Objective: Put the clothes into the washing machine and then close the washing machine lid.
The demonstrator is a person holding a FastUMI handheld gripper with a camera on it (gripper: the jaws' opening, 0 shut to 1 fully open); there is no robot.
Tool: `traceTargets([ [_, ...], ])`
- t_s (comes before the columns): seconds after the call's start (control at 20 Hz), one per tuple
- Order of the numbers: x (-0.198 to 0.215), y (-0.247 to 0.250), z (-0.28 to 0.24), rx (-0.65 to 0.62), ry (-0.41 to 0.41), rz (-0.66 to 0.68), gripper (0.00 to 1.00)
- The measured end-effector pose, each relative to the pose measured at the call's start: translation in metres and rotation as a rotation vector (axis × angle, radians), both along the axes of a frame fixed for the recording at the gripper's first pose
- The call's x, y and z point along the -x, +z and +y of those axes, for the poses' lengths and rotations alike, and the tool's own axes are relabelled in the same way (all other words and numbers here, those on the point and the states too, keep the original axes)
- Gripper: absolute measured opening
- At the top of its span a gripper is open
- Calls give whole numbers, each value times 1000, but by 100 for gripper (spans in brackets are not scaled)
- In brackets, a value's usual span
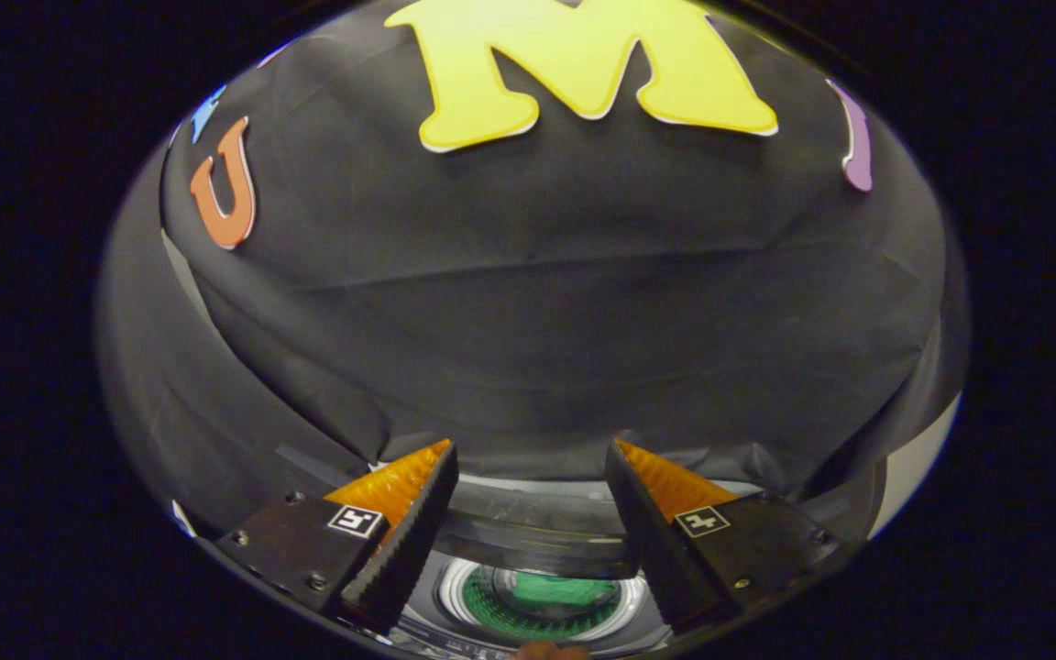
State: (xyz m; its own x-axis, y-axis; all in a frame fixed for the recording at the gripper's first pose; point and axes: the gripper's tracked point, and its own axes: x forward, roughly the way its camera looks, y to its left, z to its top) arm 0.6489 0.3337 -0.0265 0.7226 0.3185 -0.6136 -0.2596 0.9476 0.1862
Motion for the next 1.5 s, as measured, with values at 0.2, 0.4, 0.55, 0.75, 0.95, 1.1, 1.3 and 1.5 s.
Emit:
traceTargets([
  [0.2,4,-3,0,33,-12,-6,100],
  [0.4,9,-1,1,25,-2,-58,100],
  [0.55,24,0,0,19,-6,-95,100],
  [0.75,43,0,-2,13,-7,-154,100],
  [0.95,64,-2,-4,6,-11,-216,100],
  [1.1,80,-6,-5,5,-15,-243,100],
  [1.3,98,-13,-6,1,-21,-267,100],
  [1.5,114,-21,-7,1,-28,-253,100],
])
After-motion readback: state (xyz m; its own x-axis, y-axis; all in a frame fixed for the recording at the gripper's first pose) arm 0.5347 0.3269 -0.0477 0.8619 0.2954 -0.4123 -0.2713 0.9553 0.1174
